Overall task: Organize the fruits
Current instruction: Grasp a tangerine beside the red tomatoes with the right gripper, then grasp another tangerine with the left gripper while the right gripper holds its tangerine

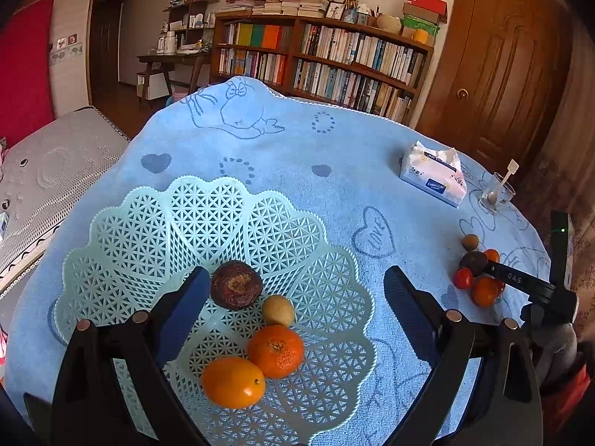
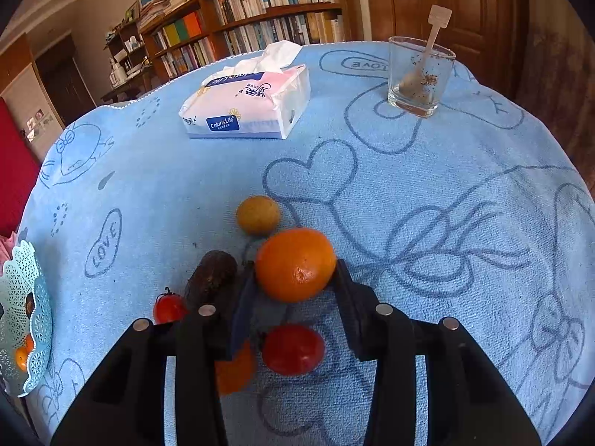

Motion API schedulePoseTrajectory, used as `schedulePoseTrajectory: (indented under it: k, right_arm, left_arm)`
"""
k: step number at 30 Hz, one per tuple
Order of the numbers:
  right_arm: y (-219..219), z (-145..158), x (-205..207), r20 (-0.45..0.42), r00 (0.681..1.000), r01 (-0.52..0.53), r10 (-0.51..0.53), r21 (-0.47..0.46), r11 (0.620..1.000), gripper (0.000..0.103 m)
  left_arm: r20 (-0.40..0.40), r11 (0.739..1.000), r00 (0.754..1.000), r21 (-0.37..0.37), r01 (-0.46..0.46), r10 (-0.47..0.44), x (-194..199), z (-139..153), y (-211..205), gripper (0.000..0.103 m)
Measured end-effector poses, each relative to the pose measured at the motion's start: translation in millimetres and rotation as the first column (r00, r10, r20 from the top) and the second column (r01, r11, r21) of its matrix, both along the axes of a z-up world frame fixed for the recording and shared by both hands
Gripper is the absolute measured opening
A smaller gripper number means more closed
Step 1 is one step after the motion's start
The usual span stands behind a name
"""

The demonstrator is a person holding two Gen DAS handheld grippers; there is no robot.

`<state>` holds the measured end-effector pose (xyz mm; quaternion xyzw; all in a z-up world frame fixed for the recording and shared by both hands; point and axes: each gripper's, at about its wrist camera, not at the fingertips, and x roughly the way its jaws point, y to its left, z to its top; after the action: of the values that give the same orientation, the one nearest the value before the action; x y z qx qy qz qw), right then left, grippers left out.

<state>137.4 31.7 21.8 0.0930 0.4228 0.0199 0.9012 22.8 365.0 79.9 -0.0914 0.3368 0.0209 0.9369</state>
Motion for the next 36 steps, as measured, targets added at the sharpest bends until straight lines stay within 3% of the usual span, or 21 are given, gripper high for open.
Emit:
schedulePoseTrajectory:
  k: [12, 24, 29, 36]
  right_arm:
    - [-61, -1, -41, 0.031, 0.996, 0.088, -0.088, 0.024, 0.996, 0.042]
    - [-77, -8, -54, 0.063, 0.991, 0.111, -0.118, 0.105, 0.988, 0.042]
    - [-82, -9, -56, 0.063, 0.989, 0.125, -0.134, 0.129, 0.984, 0.042]
    - [-79, -9, -56, 0.066, 0.989, 0.125, -0.133, 0.117, 0.985, 0.042]
  left_arm:
    - [-0.025, 0.988, 0.989, 0.047, 0.147, -0.146, 9, -2, -76, 0.096]
    - [-0.093, 0.932, 0.932, 0.061, 0.357, -0.351, 37, -29, -185, 0.095]
    - [-0.125, 0.918, 0.913, 0.04, 0.395, -0.388, 53, -40, -213, 0.08]
    - [-0.177, 0.921, 0.909, 0.025, 0.388, -0.378, 76, -60, -232, 0.062]
